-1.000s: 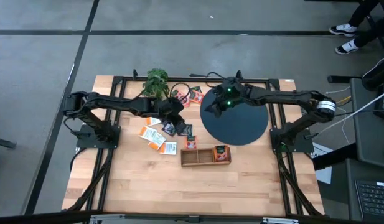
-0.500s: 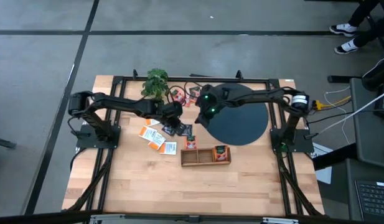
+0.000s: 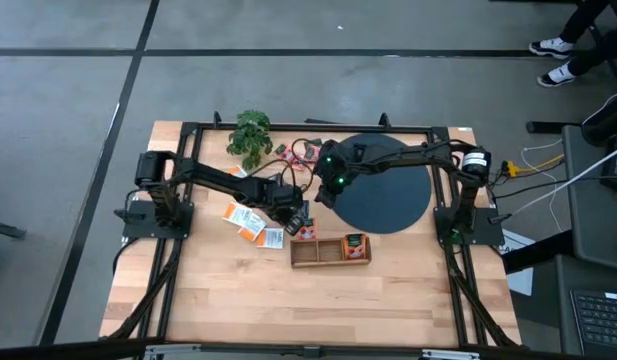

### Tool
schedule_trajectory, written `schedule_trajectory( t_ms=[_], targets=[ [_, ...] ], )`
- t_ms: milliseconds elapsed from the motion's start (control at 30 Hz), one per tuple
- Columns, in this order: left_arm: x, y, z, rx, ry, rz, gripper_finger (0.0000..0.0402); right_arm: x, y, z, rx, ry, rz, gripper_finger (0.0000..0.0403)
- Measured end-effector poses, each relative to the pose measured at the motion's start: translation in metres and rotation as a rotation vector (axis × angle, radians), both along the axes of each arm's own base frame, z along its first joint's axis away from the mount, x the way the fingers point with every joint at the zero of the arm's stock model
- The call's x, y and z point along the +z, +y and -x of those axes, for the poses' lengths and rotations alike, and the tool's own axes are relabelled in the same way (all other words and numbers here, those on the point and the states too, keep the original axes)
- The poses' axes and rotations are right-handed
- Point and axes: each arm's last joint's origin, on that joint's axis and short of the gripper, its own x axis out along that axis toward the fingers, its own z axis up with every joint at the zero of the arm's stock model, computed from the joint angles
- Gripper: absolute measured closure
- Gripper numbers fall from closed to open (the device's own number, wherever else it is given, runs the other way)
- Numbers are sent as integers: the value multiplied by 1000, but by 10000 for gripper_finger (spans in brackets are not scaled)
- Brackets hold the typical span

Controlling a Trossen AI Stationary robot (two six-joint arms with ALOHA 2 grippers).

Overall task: Pick & Place Tea
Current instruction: Put the purple tea bag into the middle section of the wooden organizer

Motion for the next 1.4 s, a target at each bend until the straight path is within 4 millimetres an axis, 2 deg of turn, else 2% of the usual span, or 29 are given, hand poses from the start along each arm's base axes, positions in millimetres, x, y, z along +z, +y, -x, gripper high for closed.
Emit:
schedule_trajectory(
  t_ms=[300,367,500,600,767,900,1167,1267,1400],
  targets=[
    [-9,-4,-1,38,39,-76,399,-1,-23,6,-71,2,-4,324],
    [-12,-5,-2,37,44,-79,399,-6,-28,6,-83,2,-57,324],
    [-12,-5,-2,39,45,-91,396,-31,-33,4,-82,40,-202,324],
    [-13,-5,-2,44,47,-107,399,-45,-35,2,-91,65,-229,324],
    [-14,-5,-2,45,50,-107,397,-47,-36,-4,-91,21,-218,323],
    [-14,-5,-2,45,50,-108,395,-45,-36,-5,-105,5,-226,299],
    [-14,-6,-3,43,41,-115,397,-46,-37,-6,-150,21,-209,214],
    [-14,-6,-3,45,39,-119,394,-46,-34,-8,-183,39,-200,204],
    [-14,-6,-3,40,30,-127,399,-47,-23,-11,-185,52,-171,210]
  ],
)
